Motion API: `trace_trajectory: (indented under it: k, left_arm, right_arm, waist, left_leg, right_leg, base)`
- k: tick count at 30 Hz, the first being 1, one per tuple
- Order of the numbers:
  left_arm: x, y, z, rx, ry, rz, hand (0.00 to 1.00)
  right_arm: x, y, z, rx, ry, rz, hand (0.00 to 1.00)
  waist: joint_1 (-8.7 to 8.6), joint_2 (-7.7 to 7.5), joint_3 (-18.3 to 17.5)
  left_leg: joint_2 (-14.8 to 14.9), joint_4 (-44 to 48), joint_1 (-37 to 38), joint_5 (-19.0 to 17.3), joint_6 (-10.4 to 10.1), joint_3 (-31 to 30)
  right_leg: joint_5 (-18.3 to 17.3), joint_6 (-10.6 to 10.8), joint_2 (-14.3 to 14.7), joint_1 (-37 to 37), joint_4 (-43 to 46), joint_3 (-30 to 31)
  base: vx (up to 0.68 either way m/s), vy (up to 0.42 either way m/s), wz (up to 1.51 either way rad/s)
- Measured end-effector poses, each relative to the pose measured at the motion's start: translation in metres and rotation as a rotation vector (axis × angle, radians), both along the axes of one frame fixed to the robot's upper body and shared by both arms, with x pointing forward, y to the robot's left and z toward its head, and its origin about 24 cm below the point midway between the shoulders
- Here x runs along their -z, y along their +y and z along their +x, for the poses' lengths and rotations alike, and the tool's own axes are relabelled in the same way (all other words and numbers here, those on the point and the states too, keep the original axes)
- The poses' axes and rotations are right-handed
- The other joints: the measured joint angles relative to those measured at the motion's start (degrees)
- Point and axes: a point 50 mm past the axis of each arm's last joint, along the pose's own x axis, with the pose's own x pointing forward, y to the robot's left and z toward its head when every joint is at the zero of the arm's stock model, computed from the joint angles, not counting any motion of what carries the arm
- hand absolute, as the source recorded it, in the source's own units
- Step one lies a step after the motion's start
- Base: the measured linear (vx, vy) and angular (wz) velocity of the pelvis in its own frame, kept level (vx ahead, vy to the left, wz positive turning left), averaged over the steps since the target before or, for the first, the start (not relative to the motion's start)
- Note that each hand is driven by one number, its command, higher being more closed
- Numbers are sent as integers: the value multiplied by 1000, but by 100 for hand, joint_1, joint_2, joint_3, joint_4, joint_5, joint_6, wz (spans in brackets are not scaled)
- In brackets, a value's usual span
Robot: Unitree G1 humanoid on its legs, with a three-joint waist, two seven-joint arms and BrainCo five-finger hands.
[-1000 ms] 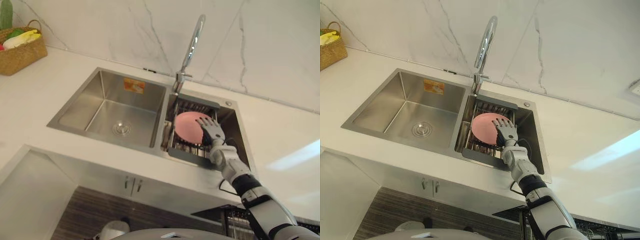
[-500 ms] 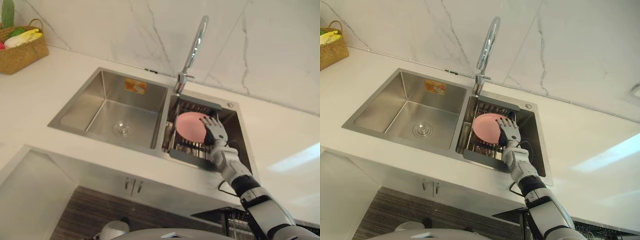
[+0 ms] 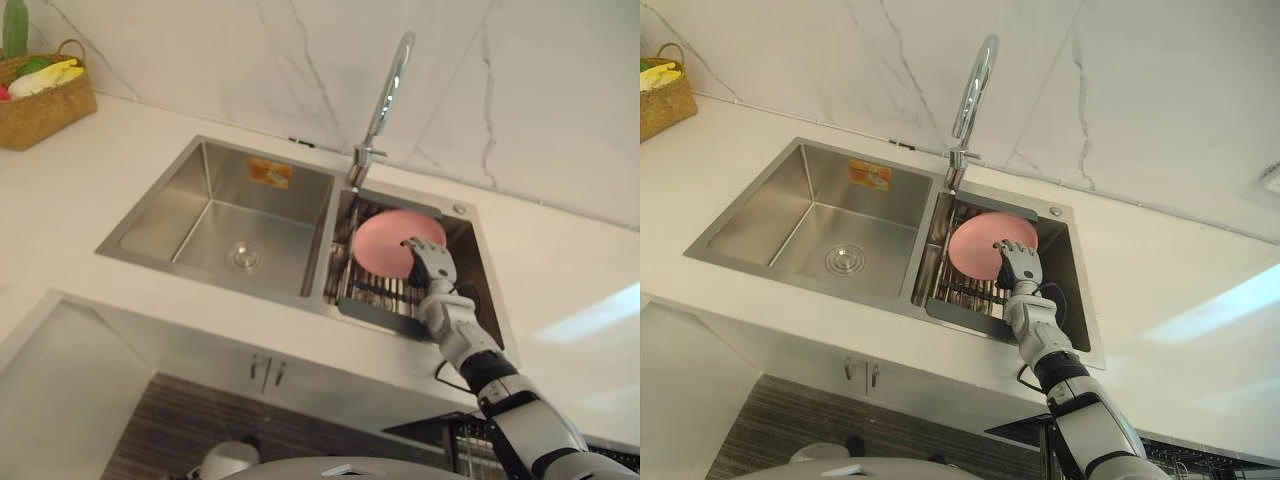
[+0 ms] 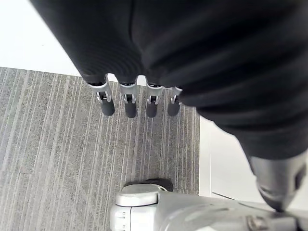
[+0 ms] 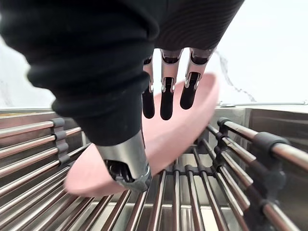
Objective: Walk over to the sink, pick up the cup, carry it to the dishwasher, place the cup inside the dishwasher, then close the dishwasher door
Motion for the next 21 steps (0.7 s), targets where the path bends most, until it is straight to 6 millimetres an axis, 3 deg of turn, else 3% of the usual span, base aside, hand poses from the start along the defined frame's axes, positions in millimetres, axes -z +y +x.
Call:
trace_trajectory:
  k: [7, 9, 14, 15, 21]
  left_arm:
    - [0, -3, 4, 23, -15, -6, 0]
    - [0, -4, 5, 27, -19, -10, 0]
    - [0, -3, 5, 44, -15, 0, 0]
    - [0, -3, 5, 44, -15, 0, 0]
    - [0, -2, 5, 44, -15, 2, 0]
  right_arm:
    - [10, 13, 0, -57, 75, 21, 100]
    - [7, 15, 2, -75, 79, 24, 100]
    - [5, 16, 3, -84, 72, 25, 100]
    - [5, 16, 3, -84, 72, 25, 0]
    - [5, 15, 3, -72, 73, 65, 0]
  waist:
    - [68, 40, 63]
    - [59, 94, 125]
    - [62, 64, 140]
    - [62, 59, 140]
    - [76, 42, 147]
  left_leg:
    - [-10, 3, 6, -20, 13, -44]
    - [-17, 20, -2, -20, 14, -46]
    - [-10, 34, 9, -13, 40, -47]
    - [-11, 34, 10, -14, 43, -46]
    - [-15, 34, 15, -18, 37, -46]
  right_leg:
    - [4, 19, -9, 33, 1, -59]
    - [3, 27, -17, 33, 2, -83]
    - [5, 32, -7, 36, 9, -87]
    - [5, 32, -8, 35, 9, -86]
    - [4, 32, -18, 32, 35, -88]
  base:
    - [0, 0, 4]
    - [0, 0, 5]
    - [0, 0, 0]
    - [0, 0, 0]
    - [0, 0, 0]
